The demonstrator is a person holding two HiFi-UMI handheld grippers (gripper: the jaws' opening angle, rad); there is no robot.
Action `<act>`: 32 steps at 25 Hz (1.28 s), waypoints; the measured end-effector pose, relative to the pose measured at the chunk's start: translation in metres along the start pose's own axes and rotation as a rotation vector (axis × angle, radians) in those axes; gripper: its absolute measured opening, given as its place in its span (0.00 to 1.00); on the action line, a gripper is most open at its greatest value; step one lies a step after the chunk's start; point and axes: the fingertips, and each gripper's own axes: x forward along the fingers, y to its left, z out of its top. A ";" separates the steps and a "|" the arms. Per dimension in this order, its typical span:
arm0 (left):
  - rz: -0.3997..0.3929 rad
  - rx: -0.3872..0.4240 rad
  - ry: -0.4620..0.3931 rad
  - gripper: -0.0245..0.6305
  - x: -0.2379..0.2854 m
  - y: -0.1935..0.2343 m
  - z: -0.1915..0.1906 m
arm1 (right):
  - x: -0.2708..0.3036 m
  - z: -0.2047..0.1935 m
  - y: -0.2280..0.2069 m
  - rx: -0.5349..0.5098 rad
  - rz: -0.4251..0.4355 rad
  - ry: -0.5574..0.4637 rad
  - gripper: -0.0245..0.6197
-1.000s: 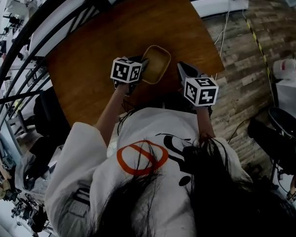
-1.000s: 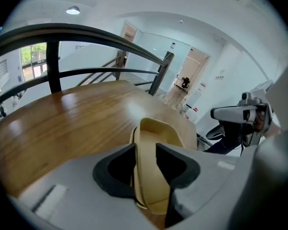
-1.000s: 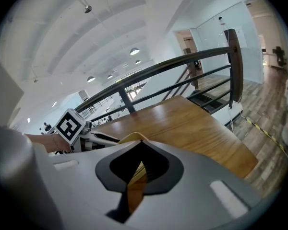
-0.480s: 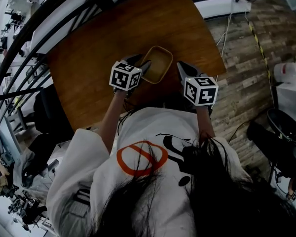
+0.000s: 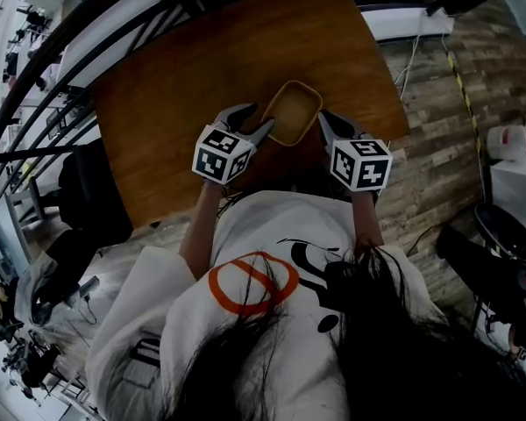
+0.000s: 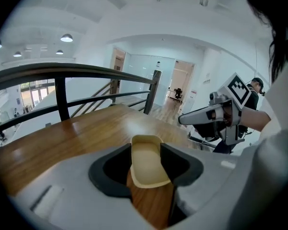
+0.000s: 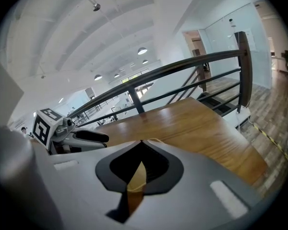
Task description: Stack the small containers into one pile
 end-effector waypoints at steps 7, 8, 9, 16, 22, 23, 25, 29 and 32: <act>-0.014 -0.027 -0.053 0.30 -0.029 -0.002 -0.013 | -0.003 -0.009 0.027 -0.017 -0.009 -0.002 0.07; -0.020 -0.028 -0.057 0.30 -0.031 -0.003 -0.015 | -0.003 -0.012 0.030 -0.019 -0.012 0.004 0.07; -0.026 -0.028 -0.062 0.29 -0.033 -0.004 -0.017 | -0.003 -0.016 0.033 -0.022 -0.015 0.012 0.07; -0.067 -0.041 -0.140 0.26 -0.043 -0.017 -0.008 | -0.003 -0.022 0.045 -0.051 -0.017 0.038 0.07; -0.080 -0.052 -0.181 0.20 -0.055 -0.027 -0.003 | 0.002 -0.022 0.061 -0.088 0.014 0.059 0.07; -0.077 -0.049 -0.182 0.20 -0.057 -0.028 -0.003 | 0.004 -0.020 0.064 -0.097 0.023 0.060 0.07; -0.069 -0.042 -0.182 0.20 -0.061 -0.027 -0.004 | 0.006 -0.017 0.070 -0.111 0.038 0.059 0.07; -0.057 -0.045 -0.187 0.20 -0.064 -0.033 -0.003 | 0.000 -0.016 0.075 -0.126 0.057 0.052 0.07; -0.048 -0.046 -0.204 0.20 -0.065 -0.043 0.002 | -0.011 -0.017 0.072 -0.128 0.063 0.039 0.07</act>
